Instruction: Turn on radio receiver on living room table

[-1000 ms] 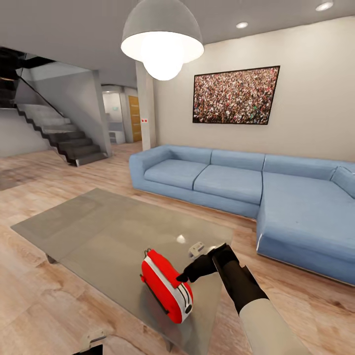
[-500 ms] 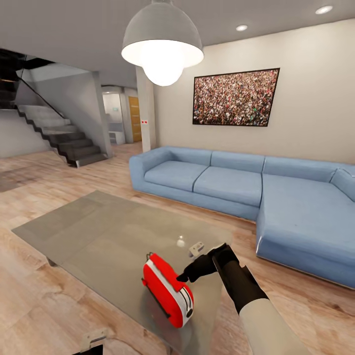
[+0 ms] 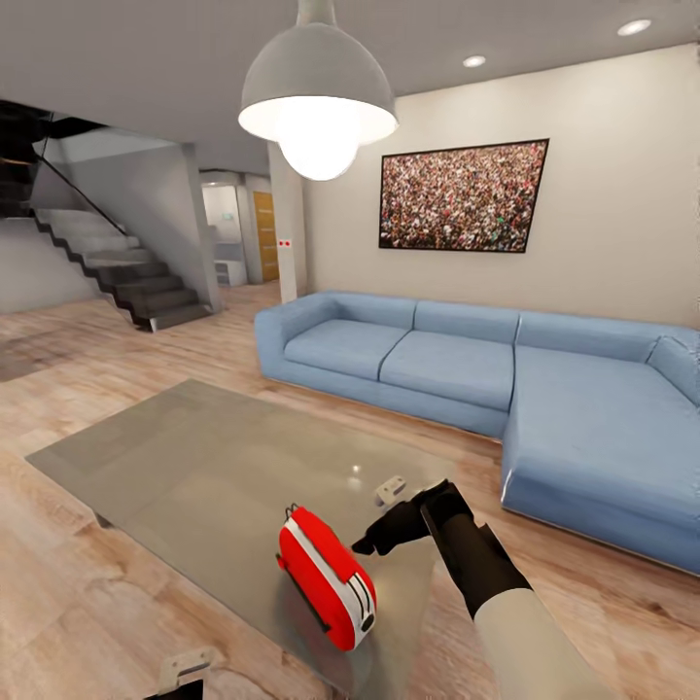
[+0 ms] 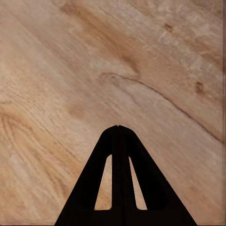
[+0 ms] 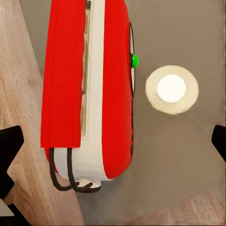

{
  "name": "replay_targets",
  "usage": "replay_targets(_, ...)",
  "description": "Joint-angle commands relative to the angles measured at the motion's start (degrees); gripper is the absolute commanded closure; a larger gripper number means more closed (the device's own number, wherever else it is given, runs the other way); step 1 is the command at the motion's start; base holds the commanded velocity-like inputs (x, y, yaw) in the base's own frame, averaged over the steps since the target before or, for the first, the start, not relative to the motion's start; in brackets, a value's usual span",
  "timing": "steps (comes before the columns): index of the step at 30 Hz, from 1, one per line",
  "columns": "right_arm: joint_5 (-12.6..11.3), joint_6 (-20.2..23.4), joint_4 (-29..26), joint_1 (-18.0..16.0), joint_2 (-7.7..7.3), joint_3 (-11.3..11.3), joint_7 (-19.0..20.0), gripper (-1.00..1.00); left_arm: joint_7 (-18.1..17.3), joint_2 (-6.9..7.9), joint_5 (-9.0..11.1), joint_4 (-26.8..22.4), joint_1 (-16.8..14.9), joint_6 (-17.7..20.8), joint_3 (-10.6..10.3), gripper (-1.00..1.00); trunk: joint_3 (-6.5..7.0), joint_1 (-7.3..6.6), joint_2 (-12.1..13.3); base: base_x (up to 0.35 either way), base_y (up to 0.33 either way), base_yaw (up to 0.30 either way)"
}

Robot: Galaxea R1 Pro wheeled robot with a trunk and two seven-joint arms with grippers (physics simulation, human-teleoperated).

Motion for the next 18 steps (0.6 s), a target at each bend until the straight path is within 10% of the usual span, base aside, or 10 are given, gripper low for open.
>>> replay_targets(1,0.0,0.0,0.0,0.0,-0.01,0.0,-0.2,-1.00,0.0,0.00,0.0,0.0,0.0,0.0,0.0,1.00,0.18,-0.23,0.4,-0.217,-0.180,0.000)
replay_targets(18,0.0,-1.6,0.0,0.0,-0.04,0.0,-0.5,-1.00,0.0,0.00,0.0,0.0,0.0,0.0,0.0,1.00,3.24,-3.96,7.2,-0.247,-0.208,0.000)
